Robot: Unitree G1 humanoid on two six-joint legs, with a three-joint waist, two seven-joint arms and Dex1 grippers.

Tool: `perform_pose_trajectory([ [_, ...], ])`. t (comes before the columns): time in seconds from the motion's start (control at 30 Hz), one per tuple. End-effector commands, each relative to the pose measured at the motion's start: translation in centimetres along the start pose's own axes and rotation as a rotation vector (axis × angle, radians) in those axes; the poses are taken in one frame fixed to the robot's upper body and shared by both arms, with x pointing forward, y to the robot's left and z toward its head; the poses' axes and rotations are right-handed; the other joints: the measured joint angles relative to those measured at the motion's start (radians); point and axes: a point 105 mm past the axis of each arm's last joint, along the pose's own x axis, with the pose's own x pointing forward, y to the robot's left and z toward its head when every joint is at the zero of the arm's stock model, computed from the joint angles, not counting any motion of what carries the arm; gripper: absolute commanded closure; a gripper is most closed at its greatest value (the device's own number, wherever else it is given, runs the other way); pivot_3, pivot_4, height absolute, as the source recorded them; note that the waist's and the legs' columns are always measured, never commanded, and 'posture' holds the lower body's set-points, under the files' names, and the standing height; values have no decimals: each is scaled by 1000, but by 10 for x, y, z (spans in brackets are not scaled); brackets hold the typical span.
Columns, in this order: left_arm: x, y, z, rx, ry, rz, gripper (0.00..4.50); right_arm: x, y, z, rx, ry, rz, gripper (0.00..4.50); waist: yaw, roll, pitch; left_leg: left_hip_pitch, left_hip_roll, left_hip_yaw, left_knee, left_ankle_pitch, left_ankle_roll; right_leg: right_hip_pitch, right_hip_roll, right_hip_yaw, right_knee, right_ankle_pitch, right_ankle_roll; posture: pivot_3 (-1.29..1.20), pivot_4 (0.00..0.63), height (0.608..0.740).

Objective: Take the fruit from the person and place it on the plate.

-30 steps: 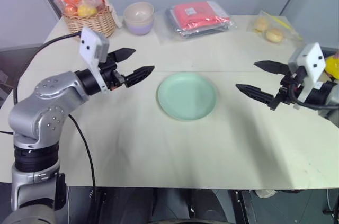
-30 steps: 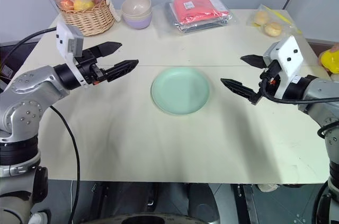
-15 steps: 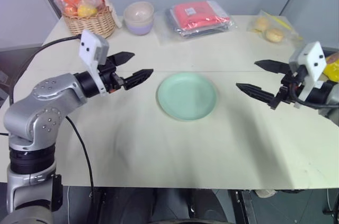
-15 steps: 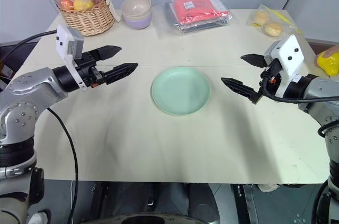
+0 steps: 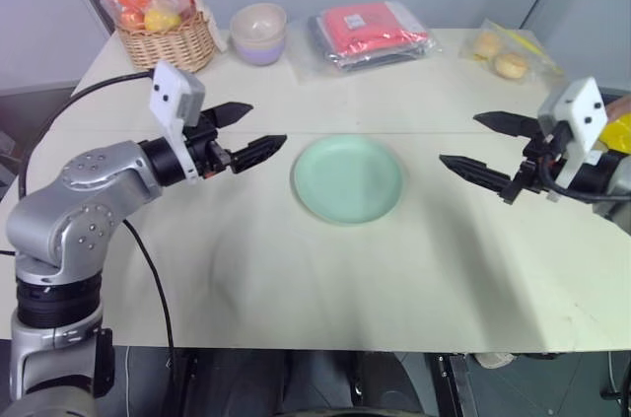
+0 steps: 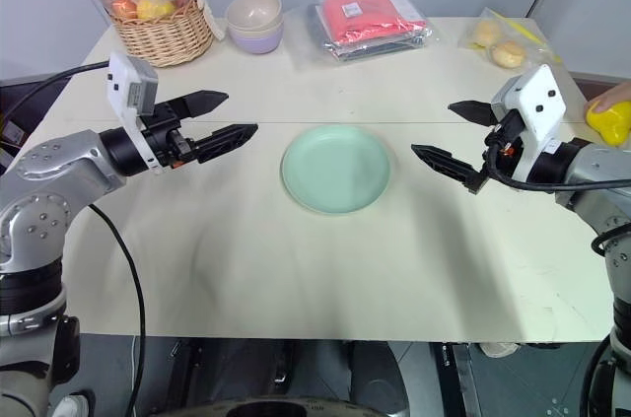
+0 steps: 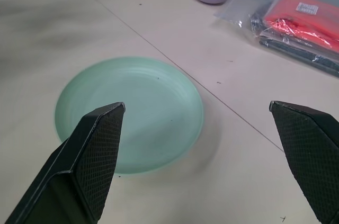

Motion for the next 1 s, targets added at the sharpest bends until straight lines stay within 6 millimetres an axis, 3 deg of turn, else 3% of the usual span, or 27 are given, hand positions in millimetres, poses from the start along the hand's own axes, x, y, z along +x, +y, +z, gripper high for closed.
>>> perform_pose_trajectory([
  [0.03, -1, -4, 12, 52, -37, -13, 30, -4, -1, 13, -44, -30, -9, 0, 0, 0, 0, 0, 0, 0, 0, 0, 0, 0, 0, 0, 0, 0, 0, 0, 150, 740],
  [0.73, 4, -5, 16, 54, -55, -26, 30, -2, 0, 16, -34, -64, -20, 0, 0, 0, 0, 0, 0, 0, 0, 0, 0, 0, 0, 0, 0, 0, 0, 0, 150, 740],
  [0.9, 8, -4, 17, 42, -68, -21, 30, 13, 7, 24, -9, -129, -12, 0, -3, 0, 0, 0, 0, 0, 0, 0, 0, 0, 0, 0, 0, 0, 0, 0, 150, 740],
  [1.0, 9, -4, 18, 41, -73, -21, 30, 28, -4, 34, 45, -199, -97, 0, -5, 0, 0, 0, 0, 0, 0, 0, 0, 0, 0, 0, 0, 0, 0, 0, 150, 740],
])
